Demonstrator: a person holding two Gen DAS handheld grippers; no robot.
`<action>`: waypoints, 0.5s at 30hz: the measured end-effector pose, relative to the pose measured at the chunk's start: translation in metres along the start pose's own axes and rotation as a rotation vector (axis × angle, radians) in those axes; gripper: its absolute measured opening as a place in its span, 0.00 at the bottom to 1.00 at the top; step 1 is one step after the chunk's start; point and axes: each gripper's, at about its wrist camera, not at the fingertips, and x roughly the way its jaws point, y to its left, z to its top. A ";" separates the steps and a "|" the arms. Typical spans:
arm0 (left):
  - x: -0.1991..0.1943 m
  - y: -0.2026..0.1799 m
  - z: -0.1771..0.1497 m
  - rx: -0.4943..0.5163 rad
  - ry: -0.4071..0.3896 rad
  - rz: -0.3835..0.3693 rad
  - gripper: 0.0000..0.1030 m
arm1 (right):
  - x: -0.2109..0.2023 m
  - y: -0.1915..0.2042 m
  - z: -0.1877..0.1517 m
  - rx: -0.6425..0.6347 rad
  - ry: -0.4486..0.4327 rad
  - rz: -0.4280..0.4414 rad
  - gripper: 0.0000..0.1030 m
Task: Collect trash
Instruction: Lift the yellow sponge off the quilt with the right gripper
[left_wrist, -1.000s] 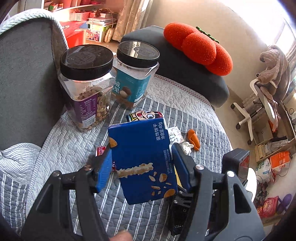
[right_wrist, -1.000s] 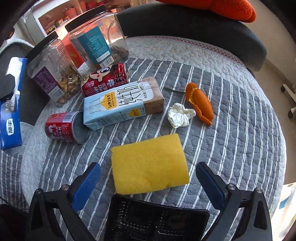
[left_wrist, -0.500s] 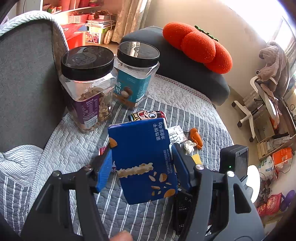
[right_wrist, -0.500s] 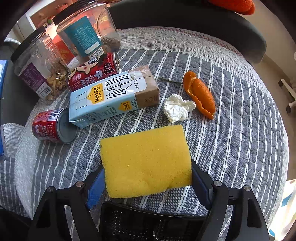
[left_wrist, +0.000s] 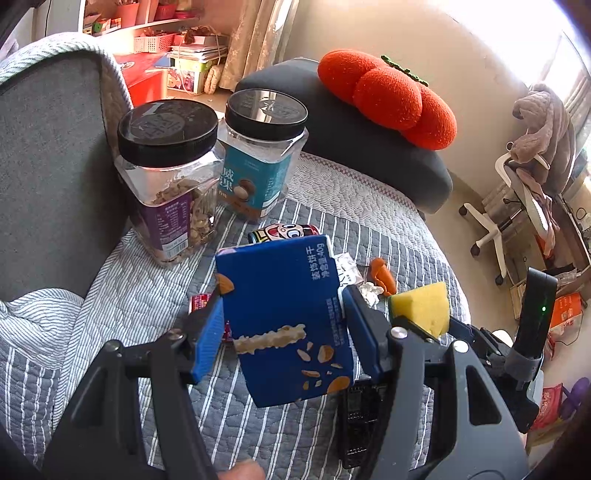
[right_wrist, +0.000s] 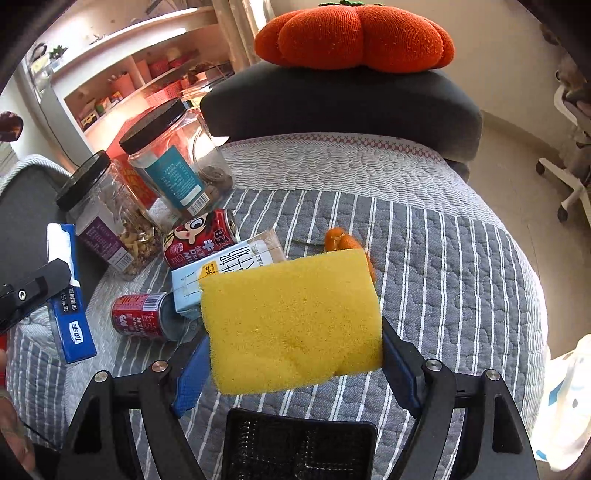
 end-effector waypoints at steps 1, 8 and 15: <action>0.000 -0.001 -0.001 0.000 -0.001 -0.005 0.61 | -0.004 0.000 0.000 0.004 -0.017 -0.006 0.80; 0.003 -0.018 -0.011 0.031 -0.007 -0.027 0.61 | -0.037 -0.011 -0.002 0.013 -0.131 -0.069 0.80; 0.002 -0.042 -0.021 0.073 -0.032 -0.065 0.61 | -0.069 -0.036 -0.010 0.053 -0.225 -0.146 0.80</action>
